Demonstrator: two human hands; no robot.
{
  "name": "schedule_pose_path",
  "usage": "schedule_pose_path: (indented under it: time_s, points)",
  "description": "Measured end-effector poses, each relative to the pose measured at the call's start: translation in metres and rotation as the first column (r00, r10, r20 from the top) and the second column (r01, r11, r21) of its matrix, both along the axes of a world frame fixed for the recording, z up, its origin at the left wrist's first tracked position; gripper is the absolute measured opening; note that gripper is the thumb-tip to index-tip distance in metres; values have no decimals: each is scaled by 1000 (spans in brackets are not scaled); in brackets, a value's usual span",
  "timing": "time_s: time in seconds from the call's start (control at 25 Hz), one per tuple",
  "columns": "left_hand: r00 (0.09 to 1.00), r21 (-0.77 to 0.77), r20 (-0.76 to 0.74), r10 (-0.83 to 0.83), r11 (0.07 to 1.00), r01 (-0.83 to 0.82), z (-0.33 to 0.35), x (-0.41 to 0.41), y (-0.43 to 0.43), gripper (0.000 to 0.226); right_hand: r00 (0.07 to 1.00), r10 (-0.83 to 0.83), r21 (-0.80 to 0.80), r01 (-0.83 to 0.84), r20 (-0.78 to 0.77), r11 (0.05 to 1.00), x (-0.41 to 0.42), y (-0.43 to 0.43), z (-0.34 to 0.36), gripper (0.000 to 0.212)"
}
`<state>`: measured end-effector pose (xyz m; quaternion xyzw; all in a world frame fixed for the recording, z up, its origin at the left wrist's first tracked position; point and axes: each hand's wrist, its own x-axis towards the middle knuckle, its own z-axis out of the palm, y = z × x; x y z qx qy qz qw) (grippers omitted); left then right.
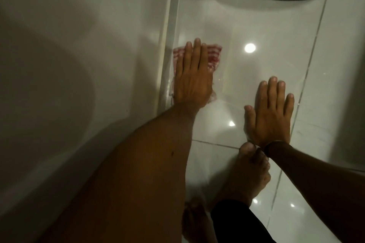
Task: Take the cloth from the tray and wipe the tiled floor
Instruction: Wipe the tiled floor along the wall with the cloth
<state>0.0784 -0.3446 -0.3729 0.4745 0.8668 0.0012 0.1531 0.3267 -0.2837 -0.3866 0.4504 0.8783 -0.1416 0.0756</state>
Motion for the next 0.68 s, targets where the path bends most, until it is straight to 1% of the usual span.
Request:
schedule_pose_path:
  time_s: [0.04,0.16,0.24,0.36,0.44,0.48,0.56,0.6,0.68]
  points:
    - [1000,21,-25,15,1000,-14,0,-12,5,87,1000,2,7,-2,-5,1000,0,-1,-2,79]
    - [999,70,-24,31,997,-29,-3,-32,10,73,1000,-4,31,4,-3,1000,2,-2,-5,79]
    - [999,72,-29,41,997,-39,-1,-31,9,71,1000,2,31,-1,-17,1000,1,-2,-5,79]
    - [999,69,20,30,997,-31,2,-21,-5,72,1000,-2,44,2,-20,999,3,-3,-6,79]
    - [999,86,22,28,996,-30,0,-8,-30,76,1000,2,63,-1,-25,998,3,-3,-9,80]
    - [999,111,19,35,993,-37,-2,3,-48,74,1000,5,71,-3,-25,997,3,-2,-10,79]
    - [998,197,18,67,978,-69,-6,30,-88,62,999,14,67,-11,-39,998,4,-3,-12,79]
    - [996,237,25,85,968,-89,-9,42,-106,60,999,19,72,-15,-45,997,4,-3,-13,79]
    - [995,230,32,92,968,-97,-13,62,-137,62,999,14,92,-11,-33,996,4,-2,-16,79]
